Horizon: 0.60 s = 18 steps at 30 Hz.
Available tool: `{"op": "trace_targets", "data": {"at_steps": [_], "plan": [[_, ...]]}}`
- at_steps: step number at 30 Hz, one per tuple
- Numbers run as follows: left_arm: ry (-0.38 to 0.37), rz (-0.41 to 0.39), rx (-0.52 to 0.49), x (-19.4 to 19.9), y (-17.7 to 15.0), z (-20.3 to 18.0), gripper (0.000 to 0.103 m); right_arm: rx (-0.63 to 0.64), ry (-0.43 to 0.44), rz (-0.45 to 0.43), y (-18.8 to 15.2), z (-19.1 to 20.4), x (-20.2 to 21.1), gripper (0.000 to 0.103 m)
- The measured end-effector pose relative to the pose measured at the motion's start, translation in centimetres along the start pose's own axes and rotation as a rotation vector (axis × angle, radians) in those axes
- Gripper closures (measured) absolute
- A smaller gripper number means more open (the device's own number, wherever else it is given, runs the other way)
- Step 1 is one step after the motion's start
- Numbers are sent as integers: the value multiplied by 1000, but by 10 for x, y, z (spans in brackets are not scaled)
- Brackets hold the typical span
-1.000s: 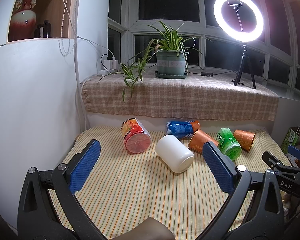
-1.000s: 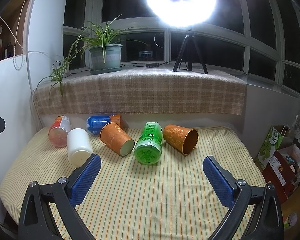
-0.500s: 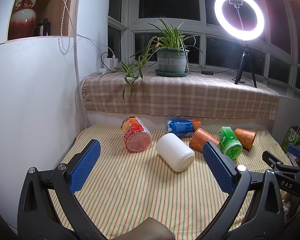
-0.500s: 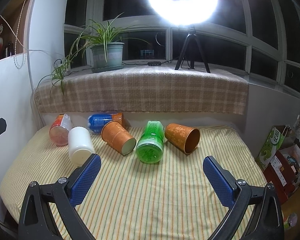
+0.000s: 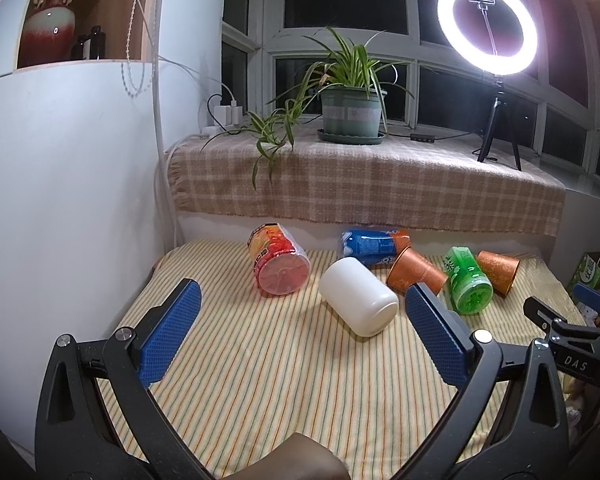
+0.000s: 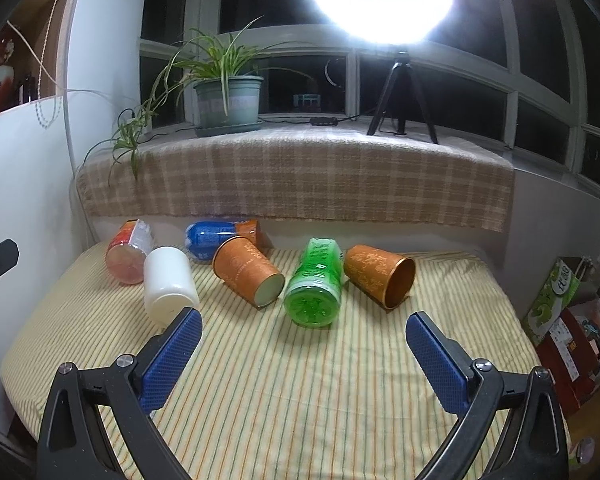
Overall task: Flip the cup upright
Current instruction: 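Move the right tool toward the lying orange paper cup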
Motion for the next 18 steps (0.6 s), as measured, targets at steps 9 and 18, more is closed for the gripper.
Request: {"op": "trace_targets", "data": {"at_steps": [9, 18], "plan": [[31, 33, 7, -7, -8, 18, 0, 73, 78, 51, 15, 12, -38, 0], [71, 74, 25, -16, -19, 44, 0, 178, 204, 160, 36, 33, -97, 0]]}}
Point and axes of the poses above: each gripper's, at about its wrist camera, not at the fingertips, and x roughly against the way its jaws point, z to its left, y to its top, the point moved 10 cm from there along -x, roughly the way its jaws point, and after that the axes turned 5 degrees about y, right-handed, at the moved point
